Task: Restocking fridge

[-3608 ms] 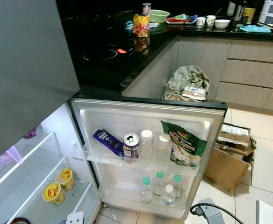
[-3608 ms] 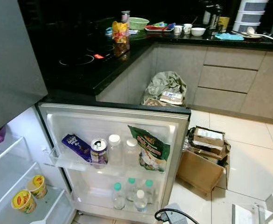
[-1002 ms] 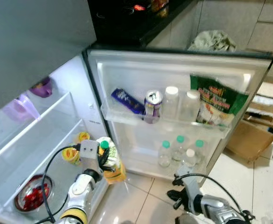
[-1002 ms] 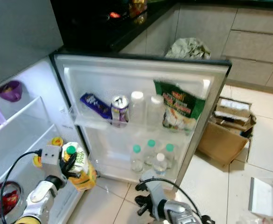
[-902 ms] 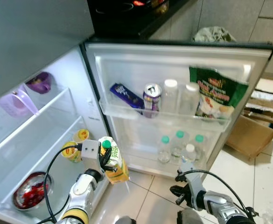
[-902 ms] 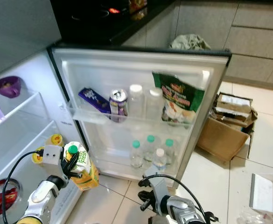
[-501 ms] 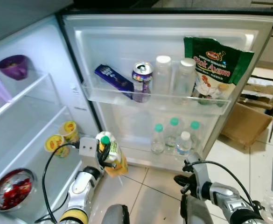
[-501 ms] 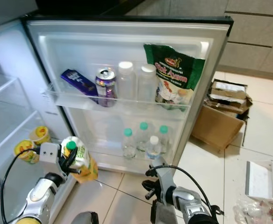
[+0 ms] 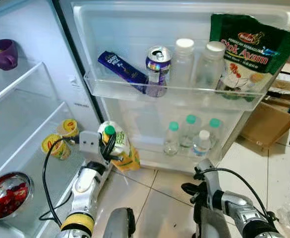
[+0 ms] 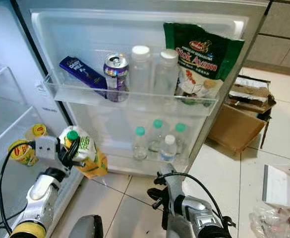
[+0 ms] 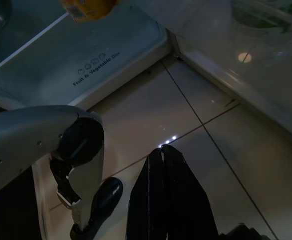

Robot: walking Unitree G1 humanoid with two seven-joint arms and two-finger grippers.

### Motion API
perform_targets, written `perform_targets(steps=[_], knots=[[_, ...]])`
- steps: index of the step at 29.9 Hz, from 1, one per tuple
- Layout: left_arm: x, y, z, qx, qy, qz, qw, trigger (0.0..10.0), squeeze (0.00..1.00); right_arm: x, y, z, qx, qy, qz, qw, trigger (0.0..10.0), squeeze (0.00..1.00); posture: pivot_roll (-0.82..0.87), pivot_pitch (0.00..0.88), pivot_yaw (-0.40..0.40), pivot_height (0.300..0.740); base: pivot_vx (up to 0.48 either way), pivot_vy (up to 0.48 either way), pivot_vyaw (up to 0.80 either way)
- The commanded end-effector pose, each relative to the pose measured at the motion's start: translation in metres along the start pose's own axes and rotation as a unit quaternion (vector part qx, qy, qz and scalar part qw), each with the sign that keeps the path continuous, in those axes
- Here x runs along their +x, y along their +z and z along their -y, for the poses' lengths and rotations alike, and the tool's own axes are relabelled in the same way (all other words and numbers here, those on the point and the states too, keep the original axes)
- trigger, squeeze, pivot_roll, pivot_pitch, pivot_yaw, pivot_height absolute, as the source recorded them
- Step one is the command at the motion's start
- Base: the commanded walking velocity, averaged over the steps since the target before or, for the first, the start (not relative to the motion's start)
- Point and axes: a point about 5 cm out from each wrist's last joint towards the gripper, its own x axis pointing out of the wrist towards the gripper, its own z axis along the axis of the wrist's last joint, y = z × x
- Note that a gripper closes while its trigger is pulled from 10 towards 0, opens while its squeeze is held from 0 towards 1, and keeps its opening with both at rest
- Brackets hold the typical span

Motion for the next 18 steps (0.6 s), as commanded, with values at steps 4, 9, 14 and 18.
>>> perform_targets(steps=[4, 9, 14, 18], knots=[[0.013, 0.039, -0.003, -0.004, -0.013, 0.088, 0.996, 10.0, 0.00, 0.001, -0.007, -0.006, 0.007, 0.013, -0.008, 1.000, 10.0, 0.00, -0.11, 0.242, 0.013, 0.555, 0.000, 0.000, 0.00], [0.015, 0.057, 0.009, 0.003, -0.067, 0.119, 0.991, 10.0, 0.00, -0.001, -0.008, -0.005, 0.008, 0.013, -0.008, 1.000, 10.0, 0.00, -0.11, 0.246, 0.006, 0.555, 0.000, 0.000, 0.00], [0.015, 0.062, 0.020, 0.026, -0.099, 0.126, 0.987, 10.0, 0.00, -0.001, -0.007, -0.004, 0.008, 0.012, -0.008, 1.000, 10.0, 0.00, -0.11, 0.246, 0.006, 0.555, 0.000, 0.000, 0.00], [0.014, 0.064, 0.026, 0.041, -0.117, 0.126, 0.984, 10.0, 0.00, -0.002, -0.007, -0.004, 0.008, 0.011, -0.008, 1.000, 10.0, 0.00, -0.11, 0.246, 0.006, 0.555, 0.000, 0.000, 0.00]])
